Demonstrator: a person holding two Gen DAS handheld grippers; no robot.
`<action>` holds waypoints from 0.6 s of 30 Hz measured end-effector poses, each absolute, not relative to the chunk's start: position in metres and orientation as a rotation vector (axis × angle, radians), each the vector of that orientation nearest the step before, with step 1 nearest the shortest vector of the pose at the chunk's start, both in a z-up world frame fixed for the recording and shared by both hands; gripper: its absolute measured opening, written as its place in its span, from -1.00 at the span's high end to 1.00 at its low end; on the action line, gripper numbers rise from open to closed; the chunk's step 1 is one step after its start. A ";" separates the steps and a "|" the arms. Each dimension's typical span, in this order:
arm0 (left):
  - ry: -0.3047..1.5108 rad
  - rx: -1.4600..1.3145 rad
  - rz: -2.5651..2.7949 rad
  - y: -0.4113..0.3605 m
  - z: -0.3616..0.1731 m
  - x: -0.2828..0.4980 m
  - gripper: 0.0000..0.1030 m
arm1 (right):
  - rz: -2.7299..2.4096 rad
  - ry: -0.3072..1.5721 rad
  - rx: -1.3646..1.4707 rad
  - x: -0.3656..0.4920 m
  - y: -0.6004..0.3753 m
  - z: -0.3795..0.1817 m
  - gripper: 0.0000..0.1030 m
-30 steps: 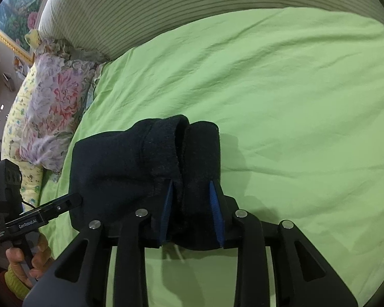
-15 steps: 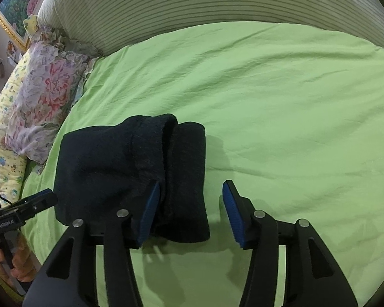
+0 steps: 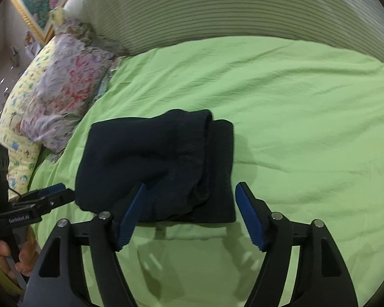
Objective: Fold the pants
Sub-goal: 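Open both grippers and withdraw them from the folded pants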
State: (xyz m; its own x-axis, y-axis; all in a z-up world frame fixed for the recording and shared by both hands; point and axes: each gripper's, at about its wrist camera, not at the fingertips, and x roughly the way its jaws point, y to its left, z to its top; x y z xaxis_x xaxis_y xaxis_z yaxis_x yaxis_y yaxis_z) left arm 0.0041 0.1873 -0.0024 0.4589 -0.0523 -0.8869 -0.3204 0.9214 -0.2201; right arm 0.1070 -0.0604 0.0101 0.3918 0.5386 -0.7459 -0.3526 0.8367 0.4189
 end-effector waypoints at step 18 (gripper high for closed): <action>1.043 -0.312 0.206 0.170 0.000 -0.012 -0.58 | 0.663 0.934 0.105 0.075 -0.041 0.014 -0.69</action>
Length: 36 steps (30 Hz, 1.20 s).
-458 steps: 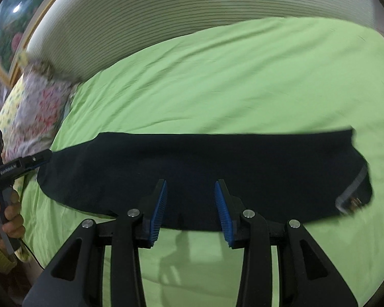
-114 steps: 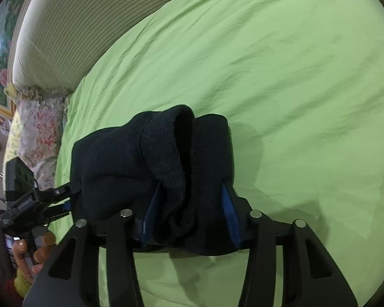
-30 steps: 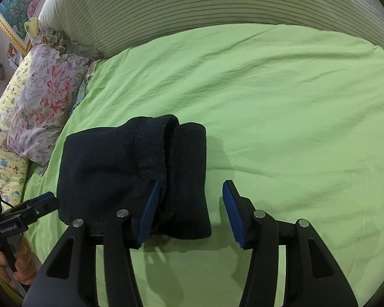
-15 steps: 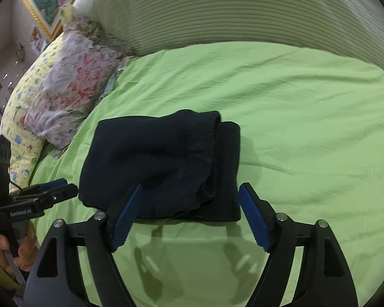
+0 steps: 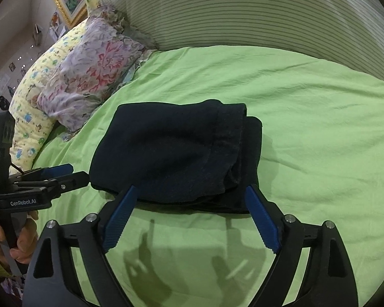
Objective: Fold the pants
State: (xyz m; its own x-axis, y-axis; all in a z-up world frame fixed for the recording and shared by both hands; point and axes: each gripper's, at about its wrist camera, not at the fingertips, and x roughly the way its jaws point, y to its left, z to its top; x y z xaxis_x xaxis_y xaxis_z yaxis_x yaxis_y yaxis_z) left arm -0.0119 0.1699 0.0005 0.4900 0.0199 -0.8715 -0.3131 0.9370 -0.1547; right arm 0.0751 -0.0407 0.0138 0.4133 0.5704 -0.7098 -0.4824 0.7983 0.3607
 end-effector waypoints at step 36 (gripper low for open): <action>0.934 -0.181 0.274 0.153 -0.008 -0.024 -0.64 | 0.612 0.784 -0.047 0.052 -0.018 0.002 -0.72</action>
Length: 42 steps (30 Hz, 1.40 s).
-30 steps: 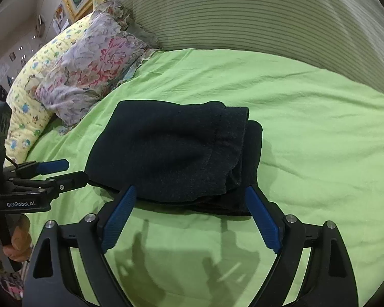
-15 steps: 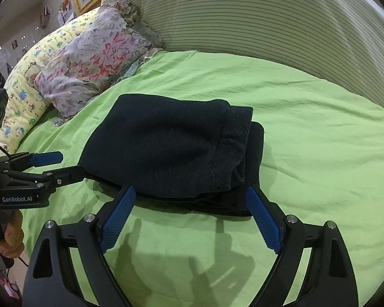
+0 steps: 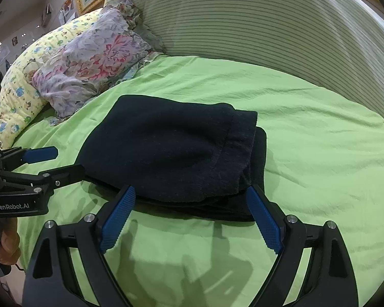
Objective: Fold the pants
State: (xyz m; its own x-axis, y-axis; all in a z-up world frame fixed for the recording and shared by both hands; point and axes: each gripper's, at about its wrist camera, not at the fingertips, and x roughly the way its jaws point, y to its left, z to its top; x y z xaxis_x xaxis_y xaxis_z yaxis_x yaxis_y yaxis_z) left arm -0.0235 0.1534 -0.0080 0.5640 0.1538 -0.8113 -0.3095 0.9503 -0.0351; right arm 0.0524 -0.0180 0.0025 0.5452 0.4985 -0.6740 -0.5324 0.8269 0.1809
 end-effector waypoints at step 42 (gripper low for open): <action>0.888 -0.153 0.290 0.147 0.003 -0.031 -0.73 | 0.616 0.749 -0.039 0.045 -0.014 0.012 -0.72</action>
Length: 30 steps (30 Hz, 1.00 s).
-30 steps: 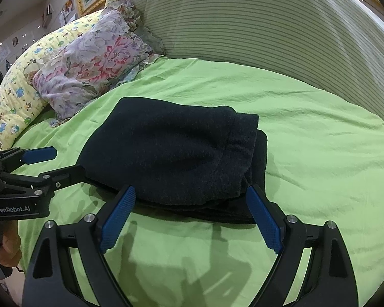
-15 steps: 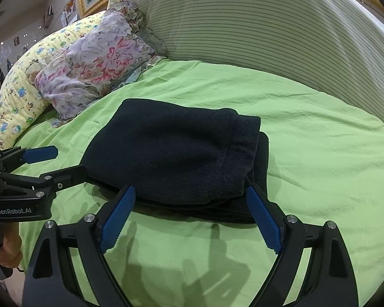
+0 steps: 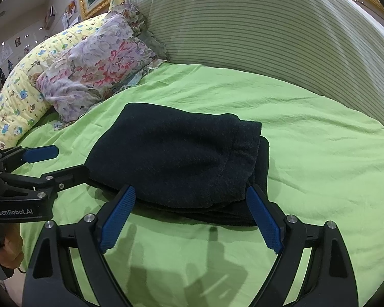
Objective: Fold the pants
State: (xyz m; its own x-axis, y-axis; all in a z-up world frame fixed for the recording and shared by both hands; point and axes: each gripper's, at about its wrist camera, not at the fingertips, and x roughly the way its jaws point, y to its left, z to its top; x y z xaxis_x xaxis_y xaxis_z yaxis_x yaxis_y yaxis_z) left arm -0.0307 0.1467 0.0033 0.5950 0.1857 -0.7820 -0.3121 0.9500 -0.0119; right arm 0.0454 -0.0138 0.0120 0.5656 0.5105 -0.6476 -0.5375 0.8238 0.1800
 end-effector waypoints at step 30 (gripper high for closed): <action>0.887 -0.150 0.298 0.147 0.010 -0.024 -0.78 | 0.606 0.724 -0.024 0.052 -0.017 0.020 -0.73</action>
